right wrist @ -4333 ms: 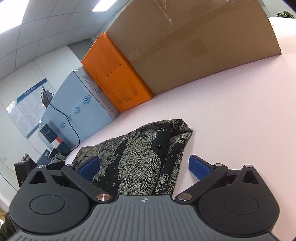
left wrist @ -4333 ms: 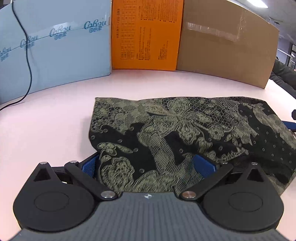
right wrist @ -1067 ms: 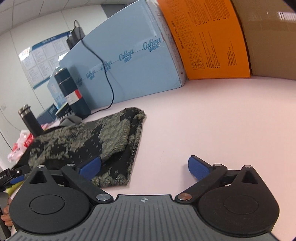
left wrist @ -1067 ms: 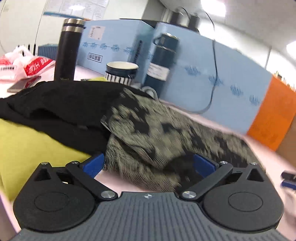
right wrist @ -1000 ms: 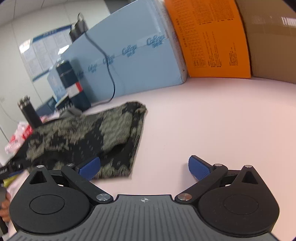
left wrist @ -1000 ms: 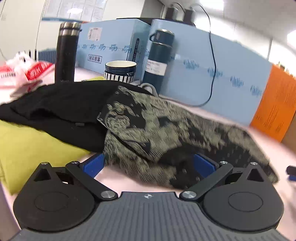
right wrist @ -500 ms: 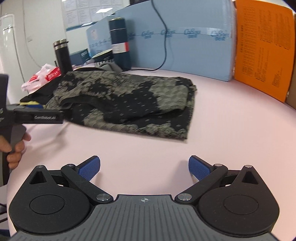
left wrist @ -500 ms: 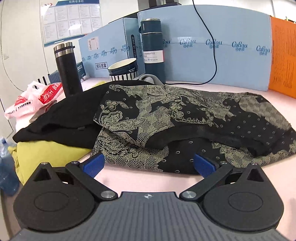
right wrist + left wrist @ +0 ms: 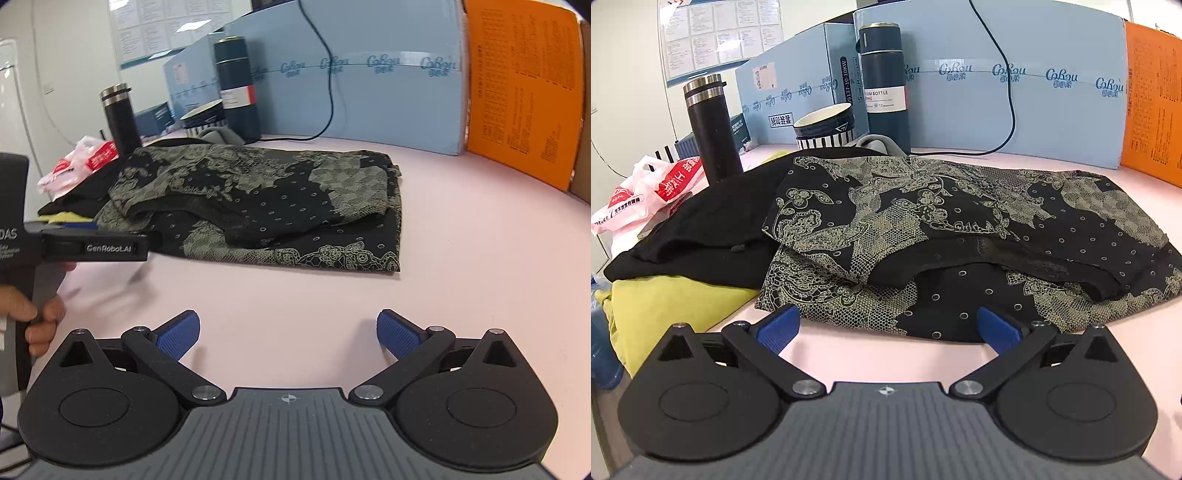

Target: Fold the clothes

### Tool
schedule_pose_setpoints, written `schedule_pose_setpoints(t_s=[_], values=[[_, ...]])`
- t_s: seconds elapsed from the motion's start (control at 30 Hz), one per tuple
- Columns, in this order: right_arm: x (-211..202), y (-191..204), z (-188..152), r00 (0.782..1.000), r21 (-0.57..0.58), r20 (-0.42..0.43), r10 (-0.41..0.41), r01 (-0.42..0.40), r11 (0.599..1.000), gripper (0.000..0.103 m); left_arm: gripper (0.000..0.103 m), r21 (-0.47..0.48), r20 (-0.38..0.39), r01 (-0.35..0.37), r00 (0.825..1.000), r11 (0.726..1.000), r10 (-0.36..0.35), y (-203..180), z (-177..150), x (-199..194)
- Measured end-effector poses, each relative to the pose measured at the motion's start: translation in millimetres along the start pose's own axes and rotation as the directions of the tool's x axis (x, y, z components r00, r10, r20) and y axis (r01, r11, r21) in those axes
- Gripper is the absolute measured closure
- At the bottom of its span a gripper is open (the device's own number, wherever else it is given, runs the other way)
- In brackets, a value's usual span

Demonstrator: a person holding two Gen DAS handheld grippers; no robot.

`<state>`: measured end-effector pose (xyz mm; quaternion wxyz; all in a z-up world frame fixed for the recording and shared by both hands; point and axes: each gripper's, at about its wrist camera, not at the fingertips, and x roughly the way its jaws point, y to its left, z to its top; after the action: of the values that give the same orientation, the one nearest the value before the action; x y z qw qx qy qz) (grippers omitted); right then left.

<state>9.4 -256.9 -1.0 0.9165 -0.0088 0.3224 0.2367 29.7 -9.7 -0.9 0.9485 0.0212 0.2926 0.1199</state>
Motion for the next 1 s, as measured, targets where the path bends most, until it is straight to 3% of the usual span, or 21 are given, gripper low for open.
schedule_pose_setpoints(t_s=[0.17, 0.43, 0.8, 1.0], values=[[1.7, 6.1, -1.2, 0.998, -0.005, 0.002, -0.057, 0.057, 0.998, 0.0, 0.0, -0.009, 0.001, 0.003, 1.0, 1.0, -0.003, 1.3, -1.1, 0.3], [1.5, 1.4, -0.4, 0.996, 0.145, 0.041, -0.085, 0.078, 0.986, 0.0, 0.0, -0.014, -0.001, 0.014, 1.0, 1.0, -0.014, 1.9, -0.8, 0.9], [1.0, 2.4, -1.2, 0.995, 0.14, 0.042, -0.085, 0.079, 0.987, 0.0, 0.0, -0.047, 0.007, 0.02, 1.0, 0.999, -0.019, 7.2, -2.0, -0.5], [2.2, 6.5, -0.8, 0.994, 0.121, 0.034, -0.103, 0.098, 0.988, 0.0, 0.0, -0.017, 0.011, -0.003, 1.0, 1.0, 0.003, 2.7, -2.2, -1.6]])
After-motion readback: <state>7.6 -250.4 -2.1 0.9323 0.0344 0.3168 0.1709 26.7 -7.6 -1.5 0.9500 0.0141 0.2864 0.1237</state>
